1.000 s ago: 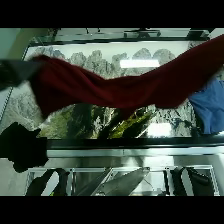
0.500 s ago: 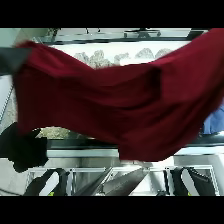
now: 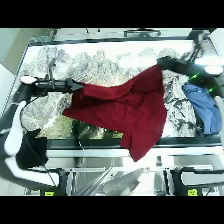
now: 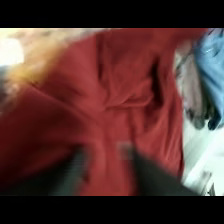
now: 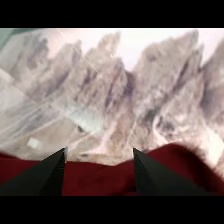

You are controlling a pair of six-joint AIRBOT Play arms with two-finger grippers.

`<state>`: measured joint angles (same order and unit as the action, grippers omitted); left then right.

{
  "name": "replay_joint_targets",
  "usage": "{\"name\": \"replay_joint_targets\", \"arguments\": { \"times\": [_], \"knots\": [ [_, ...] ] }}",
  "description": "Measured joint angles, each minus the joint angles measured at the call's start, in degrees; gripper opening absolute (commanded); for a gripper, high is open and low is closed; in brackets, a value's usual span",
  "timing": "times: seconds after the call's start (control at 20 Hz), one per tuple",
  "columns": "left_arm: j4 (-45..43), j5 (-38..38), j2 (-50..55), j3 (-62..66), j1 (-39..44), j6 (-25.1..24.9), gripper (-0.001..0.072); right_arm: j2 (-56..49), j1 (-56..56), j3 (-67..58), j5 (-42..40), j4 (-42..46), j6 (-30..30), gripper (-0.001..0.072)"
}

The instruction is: Fold the shirts.

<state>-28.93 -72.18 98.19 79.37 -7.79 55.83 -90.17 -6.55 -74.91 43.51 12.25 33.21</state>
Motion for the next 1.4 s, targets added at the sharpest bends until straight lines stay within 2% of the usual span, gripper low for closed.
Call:
{"name": "replay_joint_targets", "arguments": {
  "times": [0.05,0.1,0.2,0.25,0.3,0.4,0.45,0.7,0.8,0.85,0.9,1.15,1.25,1.4],
  "knots": [
    [-0.35,-1.97,3.56,2.64,-0.63,0.28,0.0616,-1.22,0.07,-0.02,-0.37,-0.35,0.20,0.0460],
    [-0.48,-4.07,6.45,5.38,-1.38,0.94,0.0537,-1.92,-0.17,-0.02,-0.33,-0.63,0.87,0.0460],
    [-0.63,-8.09,10.14,10.27,-2.95,2.82,0.0480,-1.73,-1.88,-0.02,2.36,-0.72,2.34,0.0457],
    [-0.61,-10.25,11.06,12.33,-3.67,3.69,0.0378,-1.01,-2.89,-0.04,4.50,-0.42,3.37,0.0456],
    [0.04,-12.55,11.39,14.05,-4.37,4.26,0.0328,0.02,-4.04,-0.02,6.95,0.20,4.44,0.0386],
    [1.81,-16.52,10.08,15.10,-5.18,5.18,0.0326,2.51,-6.10,0.20,11.93,1.99,6.45,0.0363],
    [2.54,-18.12,8.39,14.38,-5.42,5.20,0.0278,4.07,-6.95,0.68,14.38,3.34,7.76,0.0363],
    [4.00,-22.16,-7.23,0.17,-5.86,4.87,0.0290,14.67,-9.14,8.61,23.12,11.87,11.43,0.0362],
    [4.24,-19.56,-12.46,-5.57,-5.42,3.96,0.0287,19.10,-9.44,13.16,24.24,14.03,12.50,0.0362],
    [3.96,-16.26,-14.34,-7.61,-5.05,3.52,0.0247,20.68,-9.55,14.97,24.81,14.58,13.60,0.0363],
    [2.21,-12.59,-15.78,-8.94,-4.79,3.21,0.0174,21.84,-9.64,16.41,25.03,14.95,14.75,0.0363],
    [-18.14,-3.50,-15.47,-7.76,-6.43,5.90,0.0173,22.53,-10.23,19.41,26.14,18.71,21.09,0.0363],
    [-25.49,-1.36,-12.11,-5.42,-7.78,7.67,0.0224,22.38,-11.06,20.59,27.04,19.71,22.56,0.0362],
    [-32.74,-0.35,-5.29,-1.18,-9.66,9.60,0.0224,22.64,-13.38,23.89,28.28,20.48,23.93,0.0363]
  ]
}}
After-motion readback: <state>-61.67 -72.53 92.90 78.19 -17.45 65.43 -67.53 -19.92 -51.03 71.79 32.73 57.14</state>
